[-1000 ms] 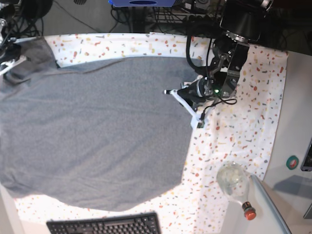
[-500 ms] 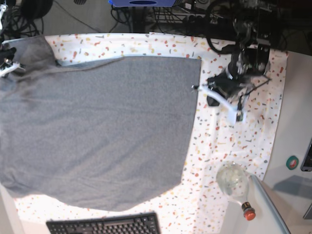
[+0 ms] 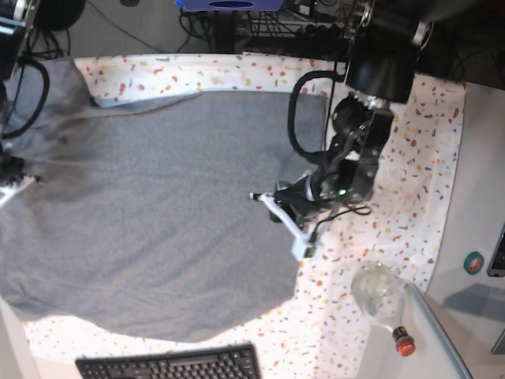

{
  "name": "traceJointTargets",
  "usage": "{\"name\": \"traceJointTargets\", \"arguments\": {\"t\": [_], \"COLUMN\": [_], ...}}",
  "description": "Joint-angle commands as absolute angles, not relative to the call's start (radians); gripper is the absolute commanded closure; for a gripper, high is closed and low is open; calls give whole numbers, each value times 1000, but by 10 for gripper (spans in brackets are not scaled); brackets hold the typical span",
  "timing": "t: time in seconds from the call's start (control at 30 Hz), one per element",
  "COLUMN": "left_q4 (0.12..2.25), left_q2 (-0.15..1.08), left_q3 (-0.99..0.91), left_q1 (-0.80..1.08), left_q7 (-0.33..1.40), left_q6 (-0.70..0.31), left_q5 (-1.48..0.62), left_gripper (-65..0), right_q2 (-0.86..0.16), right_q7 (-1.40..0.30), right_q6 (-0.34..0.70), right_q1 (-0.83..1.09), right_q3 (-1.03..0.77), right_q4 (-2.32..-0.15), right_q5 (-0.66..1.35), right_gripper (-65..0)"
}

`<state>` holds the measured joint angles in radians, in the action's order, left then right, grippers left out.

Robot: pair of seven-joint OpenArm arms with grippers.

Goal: Layout the t-shirt on the table in an organized manner, then fold the t-shirt properly
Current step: 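Smooth the shirt edge near the left gripper by pulling it outward, then grasp the shirt's collar-side corners with both grippers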

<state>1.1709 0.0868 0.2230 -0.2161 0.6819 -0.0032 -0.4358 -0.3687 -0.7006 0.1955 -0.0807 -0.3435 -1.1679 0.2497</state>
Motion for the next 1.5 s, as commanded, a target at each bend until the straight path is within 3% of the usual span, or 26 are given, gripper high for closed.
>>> {"name": "traceJointTargets", "arguments": {"t": [0.0,0.27,0.67,0.9,1.13,1.4,1.47], "left_q4": [1132,745,769,779,1167,1580,1650], "left_q2": [97,133,303,306,298,272,268], "left_q3": [254,378,371,237,68,-183,-268], "left_q1": [-263,-369,-294,-305,-183,108,219], "left_q7": [639,473,455,452,591,745,746], "left_q6": [-1,99,104,101,99,96,74], "left_q5": [-435,-435,-443,-438,-447,-449,-453], "left_gripper": [0,0,0,0,0,0,-189], "right_q2": [-395,-389,-371,-321,-320,-320,-320], "right_q7": [-665,-602,-596,-601,-601,-602,-602], "right_q6": [193,193,193,193,193,191,191], "right_q1": [-130,-153,-130,-127,-19,117,142], "right_q3": [-326,-262,-259,-257,-265,-268,-268], "right_q4": [-1145,-1089,-1090,-1106,-1369,-1532,-1541], "right_q5": [257,257,259,259,262,263,263], "right_gripper": [0,0,0,0,0,0,0]}}
